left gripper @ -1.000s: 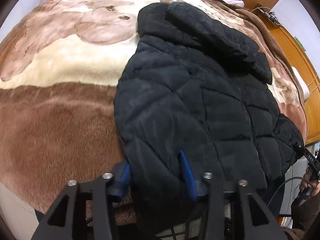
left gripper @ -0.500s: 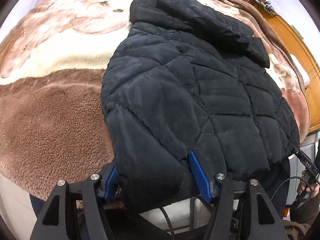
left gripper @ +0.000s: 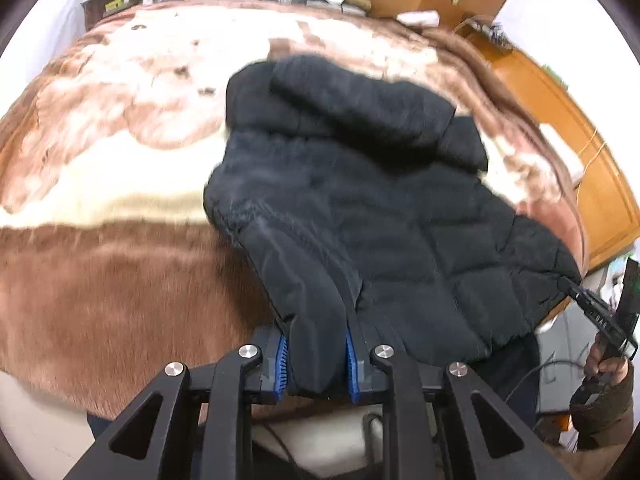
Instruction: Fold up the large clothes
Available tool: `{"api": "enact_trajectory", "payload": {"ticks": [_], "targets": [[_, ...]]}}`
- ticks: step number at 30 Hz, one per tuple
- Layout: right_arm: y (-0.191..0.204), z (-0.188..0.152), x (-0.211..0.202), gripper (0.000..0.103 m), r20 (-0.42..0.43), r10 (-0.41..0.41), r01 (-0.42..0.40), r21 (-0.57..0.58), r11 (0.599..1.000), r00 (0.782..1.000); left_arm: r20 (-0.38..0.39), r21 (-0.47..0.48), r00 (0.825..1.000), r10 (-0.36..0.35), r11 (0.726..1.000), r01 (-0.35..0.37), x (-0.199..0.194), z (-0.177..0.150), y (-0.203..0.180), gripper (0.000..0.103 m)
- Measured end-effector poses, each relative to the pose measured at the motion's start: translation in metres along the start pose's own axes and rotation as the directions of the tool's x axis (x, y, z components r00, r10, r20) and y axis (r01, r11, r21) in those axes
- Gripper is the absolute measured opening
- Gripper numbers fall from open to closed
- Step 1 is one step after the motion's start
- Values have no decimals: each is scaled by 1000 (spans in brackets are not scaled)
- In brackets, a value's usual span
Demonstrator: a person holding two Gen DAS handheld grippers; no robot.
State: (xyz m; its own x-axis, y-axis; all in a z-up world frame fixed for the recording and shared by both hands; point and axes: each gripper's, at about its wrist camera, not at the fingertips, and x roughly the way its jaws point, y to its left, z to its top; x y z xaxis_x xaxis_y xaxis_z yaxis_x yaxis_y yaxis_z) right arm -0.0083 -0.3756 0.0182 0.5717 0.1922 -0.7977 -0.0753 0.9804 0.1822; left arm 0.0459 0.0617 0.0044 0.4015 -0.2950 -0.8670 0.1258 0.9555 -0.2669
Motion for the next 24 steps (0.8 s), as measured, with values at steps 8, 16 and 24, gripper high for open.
{"api": "enact_trajectory", "payload": {"ticks": [8, 16, 24], "targets": [[8, 70, -7, 13, 98, 0, 1, -14, 1000, 995, 109, -65, 994, -30, 997, 37, -11, 71, 14, 22], [-2, 139, 18, 13, 110, -47, 45, 16, 999, 993, 158, -110, 987, 2, 994, 16, 2, 148, 28, 22], [-18, 204, 59, 13, 94, -68, 62, 71, 996, 993, 166, -135, 985, 38, 991, -16, 37, 222, 31, 23]]}}
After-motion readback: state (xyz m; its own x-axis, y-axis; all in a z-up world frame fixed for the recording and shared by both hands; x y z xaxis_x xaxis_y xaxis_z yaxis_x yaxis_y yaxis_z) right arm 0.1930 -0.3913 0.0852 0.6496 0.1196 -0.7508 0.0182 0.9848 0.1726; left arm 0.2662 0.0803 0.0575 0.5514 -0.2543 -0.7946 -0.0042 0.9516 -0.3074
